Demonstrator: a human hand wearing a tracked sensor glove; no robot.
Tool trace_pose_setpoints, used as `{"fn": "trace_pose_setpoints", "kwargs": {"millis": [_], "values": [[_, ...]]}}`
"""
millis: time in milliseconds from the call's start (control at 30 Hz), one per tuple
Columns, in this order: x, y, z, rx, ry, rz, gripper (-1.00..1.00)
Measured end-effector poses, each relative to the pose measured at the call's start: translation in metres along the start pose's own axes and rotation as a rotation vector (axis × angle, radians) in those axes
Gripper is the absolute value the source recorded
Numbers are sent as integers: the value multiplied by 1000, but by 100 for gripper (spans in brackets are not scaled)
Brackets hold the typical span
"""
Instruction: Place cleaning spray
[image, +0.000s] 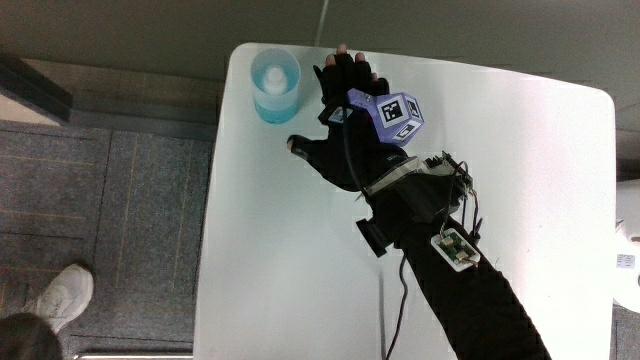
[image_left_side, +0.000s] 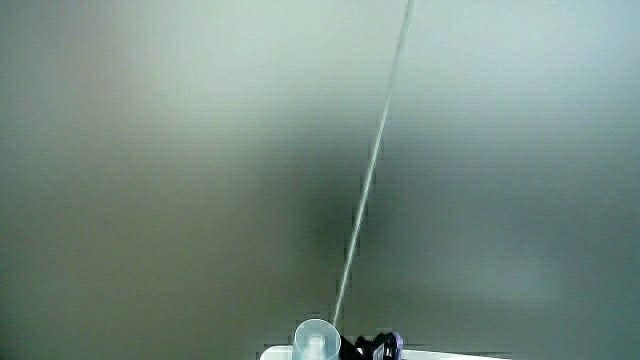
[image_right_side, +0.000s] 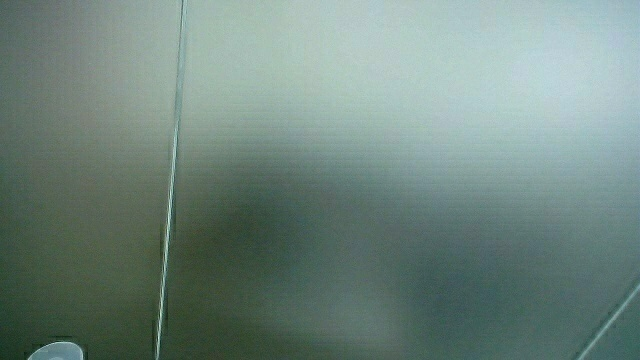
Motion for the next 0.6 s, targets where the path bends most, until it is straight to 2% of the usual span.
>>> {"fn": "trace_pose_setpoints", "kwargs": {"millis": [200,367,400,600], "values": [[8,1,-4,36,-99,-1,-100],[8,-3,3,-50,-28,14,-100],[12,-4,1,-53,6,-9,-100],[37,-17,1,-60,116,11,-100]]}}
